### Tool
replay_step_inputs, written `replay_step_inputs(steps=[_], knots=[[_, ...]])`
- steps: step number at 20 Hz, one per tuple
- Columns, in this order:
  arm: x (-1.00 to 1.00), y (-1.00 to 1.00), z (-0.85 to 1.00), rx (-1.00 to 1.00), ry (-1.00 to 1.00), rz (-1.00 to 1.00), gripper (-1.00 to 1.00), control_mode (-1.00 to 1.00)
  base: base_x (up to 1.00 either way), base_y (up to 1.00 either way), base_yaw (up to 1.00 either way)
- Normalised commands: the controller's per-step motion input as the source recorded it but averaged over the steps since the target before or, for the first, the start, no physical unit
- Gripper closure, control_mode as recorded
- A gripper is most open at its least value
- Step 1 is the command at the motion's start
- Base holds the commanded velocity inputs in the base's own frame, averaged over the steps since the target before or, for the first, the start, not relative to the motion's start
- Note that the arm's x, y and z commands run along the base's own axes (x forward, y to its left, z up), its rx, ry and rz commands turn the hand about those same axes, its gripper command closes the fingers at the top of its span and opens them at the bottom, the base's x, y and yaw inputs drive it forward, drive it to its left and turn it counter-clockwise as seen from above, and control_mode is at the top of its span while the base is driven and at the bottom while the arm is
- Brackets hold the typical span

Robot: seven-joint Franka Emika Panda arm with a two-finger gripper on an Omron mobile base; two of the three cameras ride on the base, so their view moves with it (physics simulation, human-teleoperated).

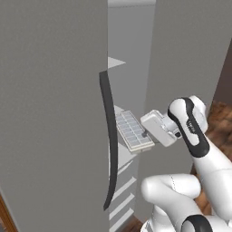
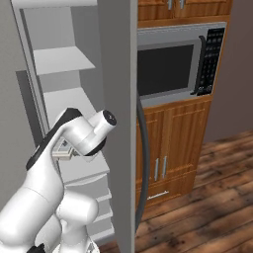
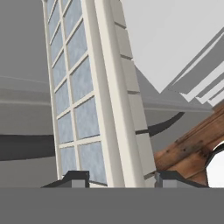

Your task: The ice cube tray has been filled with water. Take the tray and place it in the freezer to make ice. Close the freezer door after placing the tray.

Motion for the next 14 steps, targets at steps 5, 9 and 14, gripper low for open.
replay_step_inputs(steps=[5, 9, 14], knots=[[0.00, 0.11, 0.00, 0.00, 0.00, 0.00, 1.00, -1.00, 0.00, 0.00, 0.00], [0.02, 0.00, 0.00, 0.00, 0.00, 0.00, 1.00, -1.00, 0.00, 0.00, 0.00], [0.13, 0.00, 0.00, 0.00, 0.00, 0.00, 1.00, -1.00, 0.00, 0.00, 0.00]])
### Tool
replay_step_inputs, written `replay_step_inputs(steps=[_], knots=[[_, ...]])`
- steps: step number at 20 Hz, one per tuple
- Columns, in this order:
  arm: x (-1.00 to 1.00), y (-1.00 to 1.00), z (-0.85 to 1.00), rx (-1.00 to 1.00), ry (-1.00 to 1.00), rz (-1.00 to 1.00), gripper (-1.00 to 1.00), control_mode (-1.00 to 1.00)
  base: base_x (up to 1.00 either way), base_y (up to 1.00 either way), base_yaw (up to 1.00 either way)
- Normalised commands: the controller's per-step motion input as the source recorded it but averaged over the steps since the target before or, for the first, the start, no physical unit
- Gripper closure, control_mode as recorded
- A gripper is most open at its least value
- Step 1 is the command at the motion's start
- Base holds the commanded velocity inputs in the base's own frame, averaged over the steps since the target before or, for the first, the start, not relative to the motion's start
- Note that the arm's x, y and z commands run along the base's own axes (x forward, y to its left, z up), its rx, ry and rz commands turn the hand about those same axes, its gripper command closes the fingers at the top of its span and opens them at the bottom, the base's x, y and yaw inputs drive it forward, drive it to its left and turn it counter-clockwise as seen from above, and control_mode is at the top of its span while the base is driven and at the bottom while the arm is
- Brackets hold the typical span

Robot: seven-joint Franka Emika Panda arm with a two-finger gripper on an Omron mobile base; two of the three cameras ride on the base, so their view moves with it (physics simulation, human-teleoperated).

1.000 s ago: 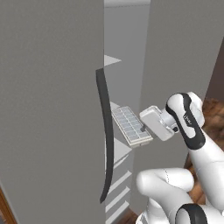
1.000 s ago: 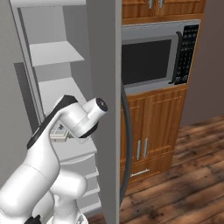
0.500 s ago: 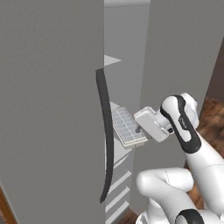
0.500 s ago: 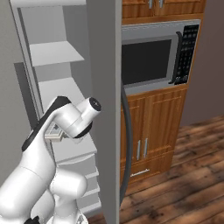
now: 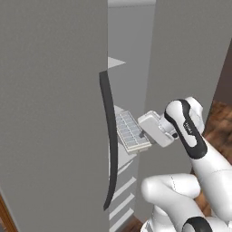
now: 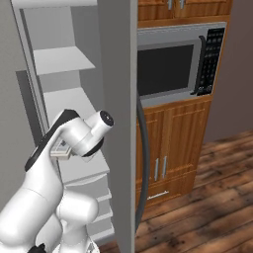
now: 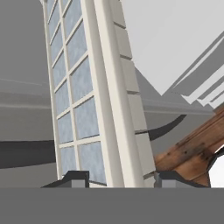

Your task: The ice cube tray has been filled with water. Take the tray and place it in the freezer to make ice. Close the freezer door after placing the tray.

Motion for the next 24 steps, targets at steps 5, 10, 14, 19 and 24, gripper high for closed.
replay_step_inputs(steps=[5, 10, 14, 19, 24], knots=[[0.25, 0.00, 0.00, 0.00, 0.00, 0.00, 1.00, -1.00, 0.00, 0.00, 0.00], [0.35, 0.00, 0.00, 0.00, 0.00, 0.00, 1.00, -1.00, 0.00, 0.00, 0.00], [0.28, 0.00, 0.02, 0.00, 0.00, 0.00, 1.00, -1.00, 0.00, 0.00, 0.00], [0.20, 0.00, 0.06, 0.00, 0.00, 0.02, 1.00, -1.00, 0.00, 0.00, 0.00], [0.23, 0.00, 0.04, 0.00, 0.00, 0.03, 1.00, -1.00, 0.00, 0.00, 0.00]])
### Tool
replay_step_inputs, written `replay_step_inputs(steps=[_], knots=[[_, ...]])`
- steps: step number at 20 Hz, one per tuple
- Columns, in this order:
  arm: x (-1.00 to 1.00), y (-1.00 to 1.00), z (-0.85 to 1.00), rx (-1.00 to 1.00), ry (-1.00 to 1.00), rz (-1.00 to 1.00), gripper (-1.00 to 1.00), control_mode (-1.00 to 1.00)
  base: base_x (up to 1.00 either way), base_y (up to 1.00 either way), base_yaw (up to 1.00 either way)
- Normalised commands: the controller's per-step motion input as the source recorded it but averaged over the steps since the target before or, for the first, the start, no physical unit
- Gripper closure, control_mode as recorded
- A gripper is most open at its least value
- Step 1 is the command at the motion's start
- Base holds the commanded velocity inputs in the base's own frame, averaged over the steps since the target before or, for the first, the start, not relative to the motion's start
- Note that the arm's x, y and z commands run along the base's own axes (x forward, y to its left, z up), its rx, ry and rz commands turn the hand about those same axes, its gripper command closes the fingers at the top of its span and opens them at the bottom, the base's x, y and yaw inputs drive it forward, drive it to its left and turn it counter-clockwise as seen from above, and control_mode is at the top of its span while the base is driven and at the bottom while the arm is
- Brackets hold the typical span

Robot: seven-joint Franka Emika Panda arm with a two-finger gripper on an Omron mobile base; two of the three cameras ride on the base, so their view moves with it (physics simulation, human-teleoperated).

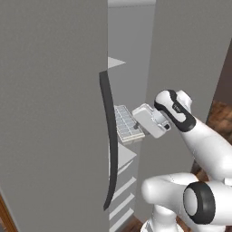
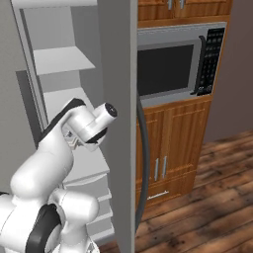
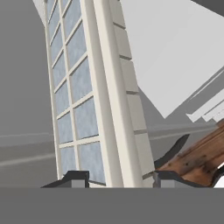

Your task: The ice cube tray has been filled with water. Take the tray and place it in the freezer to make ice. Close the freezer door after placing the tray.

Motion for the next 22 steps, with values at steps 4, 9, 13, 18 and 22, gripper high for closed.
replay_step_inputs(steps=[4, 9, 13, 18, 22], knots=[[0.31, 0.00, 0.01, 0.00, 0.00, 0.01, 1.00, -1.00, 0.00, 0.00, 0.00], [0.38, 0.08, 0.00, -0.01, 0.00, 0.00, 1.00, -1.00, 0.00, 0.00, 0.00], [0.34, 0.13, 0.00, -0.03, 0.00, 0.00, 1.00, -1.00, 0.00, 0.00, 0.00], [0.32, 0.16, 0.00, -0.04, 0.00, 0.00, 1.00, -1.00, 0.00, 0.00, 0.00], [0.31, 0.08, 0.01, -0.01, 0.00, -0.01, 1.00, -1.00, 0.00, 0.00, 0.00]])
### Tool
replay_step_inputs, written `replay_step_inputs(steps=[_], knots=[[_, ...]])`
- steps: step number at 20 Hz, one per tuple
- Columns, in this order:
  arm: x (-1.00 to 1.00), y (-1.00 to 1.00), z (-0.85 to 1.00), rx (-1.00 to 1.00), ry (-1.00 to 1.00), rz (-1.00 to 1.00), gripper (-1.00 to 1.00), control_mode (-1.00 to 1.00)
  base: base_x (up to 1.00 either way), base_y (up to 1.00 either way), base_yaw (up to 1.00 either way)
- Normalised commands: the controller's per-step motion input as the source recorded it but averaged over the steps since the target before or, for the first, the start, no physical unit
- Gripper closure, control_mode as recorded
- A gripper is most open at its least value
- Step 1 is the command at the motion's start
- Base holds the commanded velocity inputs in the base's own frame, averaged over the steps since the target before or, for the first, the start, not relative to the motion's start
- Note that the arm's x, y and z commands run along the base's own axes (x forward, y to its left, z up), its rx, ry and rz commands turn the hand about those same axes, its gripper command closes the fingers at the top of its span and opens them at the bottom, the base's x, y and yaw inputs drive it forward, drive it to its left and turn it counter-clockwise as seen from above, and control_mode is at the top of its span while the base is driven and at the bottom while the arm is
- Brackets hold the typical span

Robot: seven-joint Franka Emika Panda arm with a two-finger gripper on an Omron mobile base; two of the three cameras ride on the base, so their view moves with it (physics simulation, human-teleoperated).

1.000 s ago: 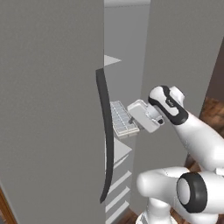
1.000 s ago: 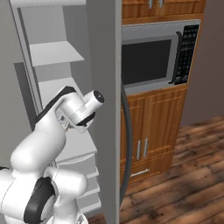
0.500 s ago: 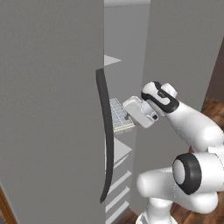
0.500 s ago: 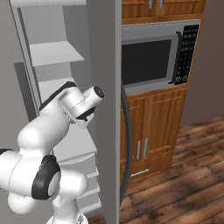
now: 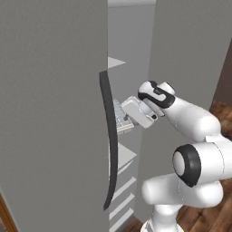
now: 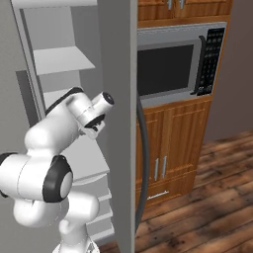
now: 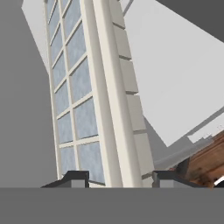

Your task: The ice cube tray has been filled with water. Take the tray and place it in the freezer to make ice. Close the freezer door after placing the tray.

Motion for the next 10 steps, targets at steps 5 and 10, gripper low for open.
replay_step_inputs(steps=[5, 10], knots=[[0.40, 0.11, 0.00, -0.01, 0.00, -0.02, 1.00, -1.00, 0.00, 0.00, 0.00], [0.49, 0.13, 0.00, -0.03, 0.00, -0.04, 1.00, -1.00, 0.00, 0.00, 0.00]])
